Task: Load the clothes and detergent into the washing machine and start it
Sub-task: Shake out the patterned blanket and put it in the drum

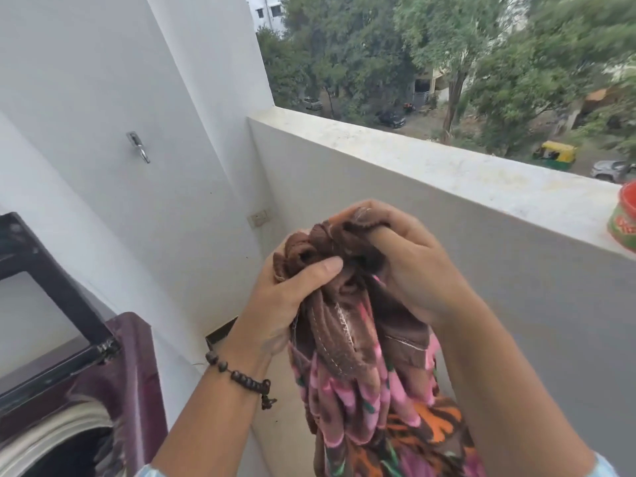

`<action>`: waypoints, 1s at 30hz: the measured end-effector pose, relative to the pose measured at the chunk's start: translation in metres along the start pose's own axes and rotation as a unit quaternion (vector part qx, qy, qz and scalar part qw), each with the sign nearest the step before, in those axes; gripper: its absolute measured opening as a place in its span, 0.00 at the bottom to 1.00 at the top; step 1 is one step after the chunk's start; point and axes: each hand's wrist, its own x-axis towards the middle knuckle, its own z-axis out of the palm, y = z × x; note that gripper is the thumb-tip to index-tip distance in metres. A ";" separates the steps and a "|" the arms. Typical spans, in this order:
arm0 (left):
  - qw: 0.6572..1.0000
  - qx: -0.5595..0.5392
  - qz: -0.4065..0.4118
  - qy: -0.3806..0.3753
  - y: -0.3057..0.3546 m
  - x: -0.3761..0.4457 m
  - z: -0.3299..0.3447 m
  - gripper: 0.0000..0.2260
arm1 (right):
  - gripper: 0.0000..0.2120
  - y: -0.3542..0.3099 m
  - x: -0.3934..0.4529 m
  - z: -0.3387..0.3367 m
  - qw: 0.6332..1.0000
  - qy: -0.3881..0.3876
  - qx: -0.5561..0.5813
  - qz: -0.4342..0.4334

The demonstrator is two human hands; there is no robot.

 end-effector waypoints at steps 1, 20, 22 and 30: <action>1.000 0.004 -0.001 -0.005 0.000 0.000 0.000 0.26 | 0.11 0.002 -0.001 0.005 1.000 -0.010 -0.006 0.008; 0.994 -0.082 0.037 0.061 0.029 -0.005 -0.064 0.06 | 0.07 0.033 -0.018 0.000 0.772 -0.085 -0.626 0.068; 0.996 -0.078 0.033 0.040 0.029 -0.006 -0.071 0.06 | 0.04 0.025 -0.014 0.002 0.819 -0.030 -0.572 0.020; 0.997 -0.061 0.003 -0.042 0.024 -0.005 -0.079 0.23 | 0.03 0.004 0.008 0.064 0.945 0.086 -0.305 -0.079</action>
